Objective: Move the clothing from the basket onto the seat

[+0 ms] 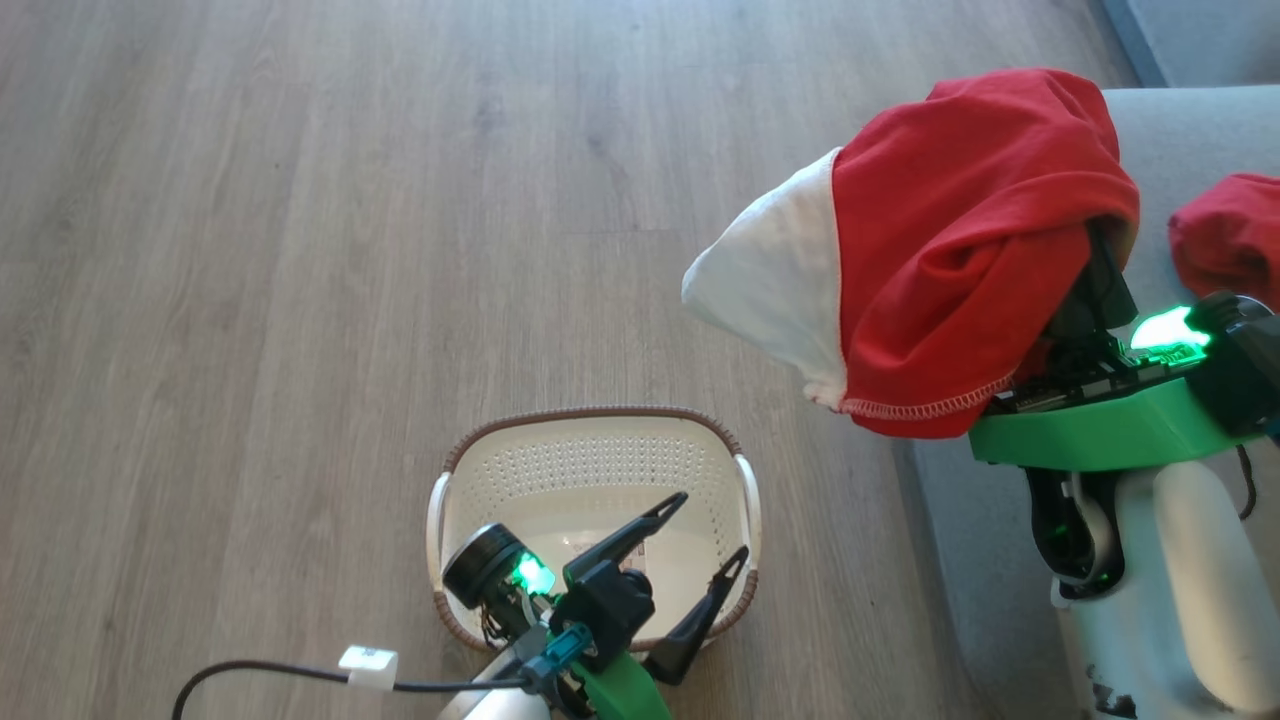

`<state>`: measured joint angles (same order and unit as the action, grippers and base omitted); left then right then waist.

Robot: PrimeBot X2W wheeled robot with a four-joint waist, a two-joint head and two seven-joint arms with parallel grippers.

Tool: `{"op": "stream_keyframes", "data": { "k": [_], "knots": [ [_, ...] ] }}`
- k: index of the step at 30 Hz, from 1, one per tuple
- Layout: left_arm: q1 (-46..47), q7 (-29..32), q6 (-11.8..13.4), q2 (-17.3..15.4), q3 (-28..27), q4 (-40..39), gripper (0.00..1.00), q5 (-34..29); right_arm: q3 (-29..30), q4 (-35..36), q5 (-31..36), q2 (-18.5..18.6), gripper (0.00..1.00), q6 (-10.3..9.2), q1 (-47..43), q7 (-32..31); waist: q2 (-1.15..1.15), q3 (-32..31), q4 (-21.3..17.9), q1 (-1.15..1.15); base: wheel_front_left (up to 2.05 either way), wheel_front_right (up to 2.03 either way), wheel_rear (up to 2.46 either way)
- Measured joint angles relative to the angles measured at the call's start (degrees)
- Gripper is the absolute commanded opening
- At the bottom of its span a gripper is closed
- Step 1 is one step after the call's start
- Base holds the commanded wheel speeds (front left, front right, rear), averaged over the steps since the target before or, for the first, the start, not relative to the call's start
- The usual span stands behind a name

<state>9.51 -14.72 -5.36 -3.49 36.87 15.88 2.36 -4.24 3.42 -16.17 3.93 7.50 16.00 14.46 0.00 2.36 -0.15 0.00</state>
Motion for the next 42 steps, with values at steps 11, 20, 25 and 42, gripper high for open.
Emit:
{"op": "stream_keyframes", "data": {
  "k": [11,20,25,42],
  "knots": [
    [0.1,0.0,0.0,0.1,0.0,-0.2,1.0,-0.1,0.0,0.0,0.1,0.2,0.0,0.0,0.2,0.0,0.0,1.1,-5.4,0.0,0.0,0.0,0.0],
    [2.1,0.0,0.0,0.1,0.1,0.0,1.0,-0.9,0.5,0.3,0.5,0.2,0.0,0.0,1.6,0.0,0.0,3.2,-14.5,0.0,0.0,0.0,0.0],
    [2.9,0.0,-0.1,0.1,0.1,0.0,1.0,-1.0,1.5,0.4,0.4,0.2,0.0,0.0,2.2,0.0,0.0,4.4,-19.8,0.0,0.0,0.0,0.0],
    [7.3,0.0,-1.0,0.1,0.8,1.6,1.0,-1.5,7.4,2.8,0.3,-0.1,0.0,0.0,2.2,0.0,0.0,7.9,-29.4,0.0,0.0,0.0,0.0]
  ]
}}
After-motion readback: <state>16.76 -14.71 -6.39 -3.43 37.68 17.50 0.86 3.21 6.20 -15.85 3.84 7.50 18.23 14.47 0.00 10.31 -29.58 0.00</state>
